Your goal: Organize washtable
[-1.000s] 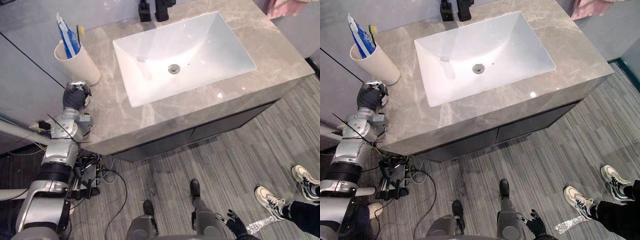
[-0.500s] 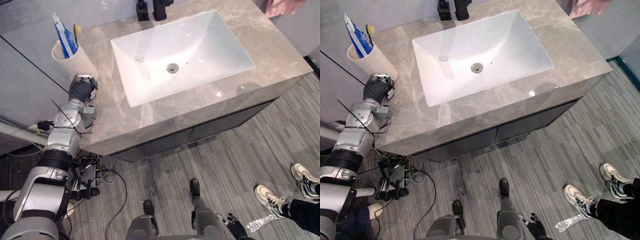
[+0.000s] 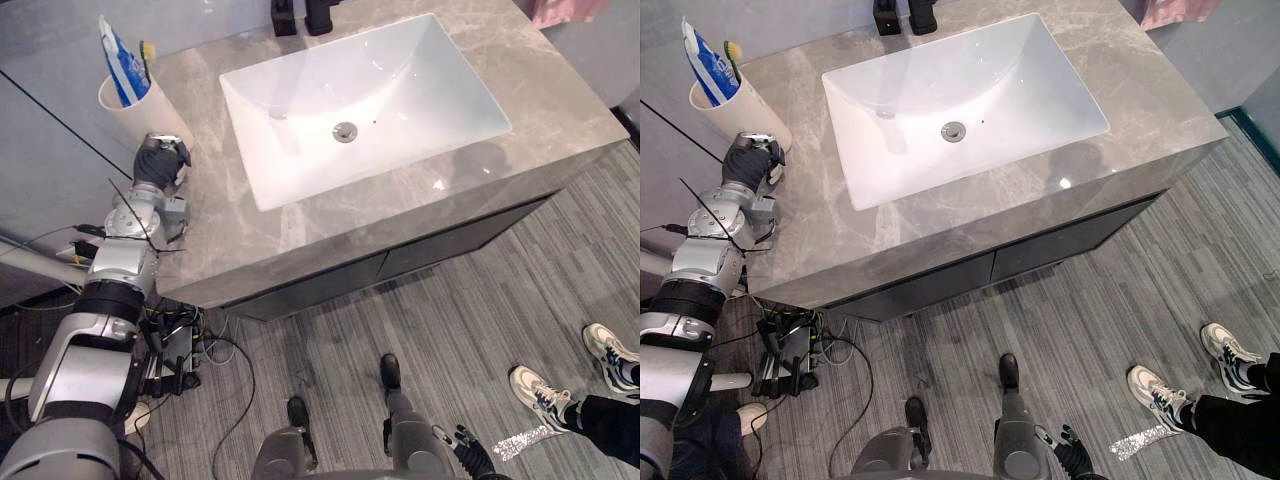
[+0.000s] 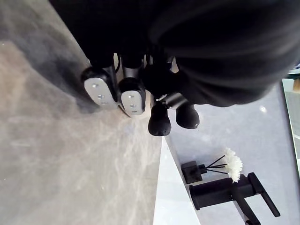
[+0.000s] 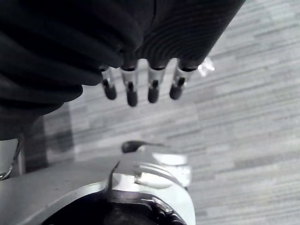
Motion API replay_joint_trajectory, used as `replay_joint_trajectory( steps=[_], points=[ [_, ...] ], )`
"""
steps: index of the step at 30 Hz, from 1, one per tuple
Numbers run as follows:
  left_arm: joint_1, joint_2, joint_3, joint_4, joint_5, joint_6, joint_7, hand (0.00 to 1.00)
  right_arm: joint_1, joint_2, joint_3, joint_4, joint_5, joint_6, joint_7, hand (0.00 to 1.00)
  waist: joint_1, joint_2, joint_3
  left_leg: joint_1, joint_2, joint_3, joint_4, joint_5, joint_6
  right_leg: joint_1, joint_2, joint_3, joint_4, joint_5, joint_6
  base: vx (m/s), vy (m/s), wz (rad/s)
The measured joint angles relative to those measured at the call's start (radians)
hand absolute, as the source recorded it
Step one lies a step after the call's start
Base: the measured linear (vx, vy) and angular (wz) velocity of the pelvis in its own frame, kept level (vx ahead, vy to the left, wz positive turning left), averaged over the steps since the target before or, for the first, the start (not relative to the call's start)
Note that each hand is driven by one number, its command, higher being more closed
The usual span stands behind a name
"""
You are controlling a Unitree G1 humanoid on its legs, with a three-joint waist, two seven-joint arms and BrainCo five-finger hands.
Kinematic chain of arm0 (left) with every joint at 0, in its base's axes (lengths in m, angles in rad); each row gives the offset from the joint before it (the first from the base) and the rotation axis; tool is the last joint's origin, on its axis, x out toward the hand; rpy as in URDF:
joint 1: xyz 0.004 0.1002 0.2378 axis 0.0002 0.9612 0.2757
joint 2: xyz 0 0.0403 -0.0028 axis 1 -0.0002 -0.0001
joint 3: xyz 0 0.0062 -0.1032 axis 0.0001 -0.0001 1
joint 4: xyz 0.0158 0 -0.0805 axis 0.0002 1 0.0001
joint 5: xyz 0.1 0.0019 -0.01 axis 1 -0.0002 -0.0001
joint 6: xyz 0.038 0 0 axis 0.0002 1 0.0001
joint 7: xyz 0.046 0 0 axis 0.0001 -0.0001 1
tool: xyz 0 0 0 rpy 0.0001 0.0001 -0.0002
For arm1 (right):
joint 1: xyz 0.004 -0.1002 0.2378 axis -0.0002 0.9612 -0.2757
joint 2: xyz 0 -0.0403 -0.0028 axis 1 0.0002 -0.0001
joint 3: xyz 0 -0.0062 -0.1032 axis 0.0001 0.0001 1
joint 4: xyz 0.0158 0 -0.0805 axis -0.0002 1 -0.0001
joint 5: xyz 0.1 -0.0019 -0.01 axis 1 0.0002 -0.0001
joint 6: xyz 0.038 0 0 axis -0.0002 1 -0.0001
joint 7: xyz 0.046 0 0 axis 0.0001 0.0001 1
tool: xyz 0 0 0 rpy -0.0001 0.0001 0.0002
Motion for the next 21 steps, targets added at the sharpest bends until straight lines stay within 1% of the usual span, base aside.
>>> replay_joint_trajectory(
  steps=[6,8,9,13,15,17,21],
  points=[
    [-0.032,-0.004,0.0,0.026,0.003,-0.001,0.0,1.0,0.0,-0.004,0.011,0.002,0.001,-0.001,0.0,0.0,-0.002,0.006,0.004,-0.01,0.0,-0.002,0.0,0.003,-0.001,-0.009,0.0,-0.002,0.0,0.002,-0.001,0.0,0.0,0.0],
    [-0.037,-0.004,0.001,0.026,-0.001,-0.011,0.004,1.0,-0.001,-0.01,0.012,0.002,0.002,-0.002,0.0,0.0,0.0,0.004,0.01,-0.018,0.001,0.0,0.0,0.003,-0.001,-0.018,0.0,-0.001,0.0,0.003,-0.001,0.0,0.0,0.0],
    [-0.053,-0.004,0.002,0.026,-0.002,-0.024,0.006,1.0,-0.005,-0.011,0.012,0.002,0.002,-0.001,-0.001,0.0,0.001,0.004,0.025,-0.02,0.001,0.0,-0.001,0.004,-0.002,-0.02,0.0,-0.001,0.0,0.003,-0.002,0.0,0.0,0.0],
    [-0.075,-0.004,0.002,0.029,-0.003,-0.024,0.006,1.0,-0.008,-0.01,0.013,0.002,0.002,-0.002,-0.001,0.0,0.0,0.001,0.034,-0.022,0.002,0.002,-0.003,0.004,-0.002,-0.023,0.001,0.0,0.0,0.003,-0.002,0.0,0.0,0.0],
    [-0.114,-0.006,0.005,0.062,0.0,-0.033,0.01,1.0,-0.017,-0.01,0.017,0.002,0.004,-0.002,-0.002,0.0,0.0,-0.007,0.052,-0.024,0.002,0.003,0.0,0.004,-0.002,-0.025,0.001,0.001,0.0,0.005,-0.003,0.0,0.0,0.0],
    [-0.158,-0.012,0.024,0.079,0.007,-0.042,0.039,1.0,-0.027,-0.009,0.023,0.002,0.013,-0.002,-0.003,0.0,0.0,-0.015,0.064,-0.051,0.003,0.004,0.011,0.004,-0.002,-0.048,0.001,0.003,0.0,0.011,-0.006,-0.04,-0.015,0.0],
    [-0.196,-0.024,0.04,0.08,0.021,-0.045,0.054,1.0,-0.033,-0.011,0.03,0.0,0.031,-0.001,-0.004,0.0,0.0,-0.018,0.07,-0.078,0.006,0.005,0.022,0.004,-0.002,-0.07,0.002,0.006,0.001,0.016,-0.006,0.0,0.0,0.0]
  ],
)
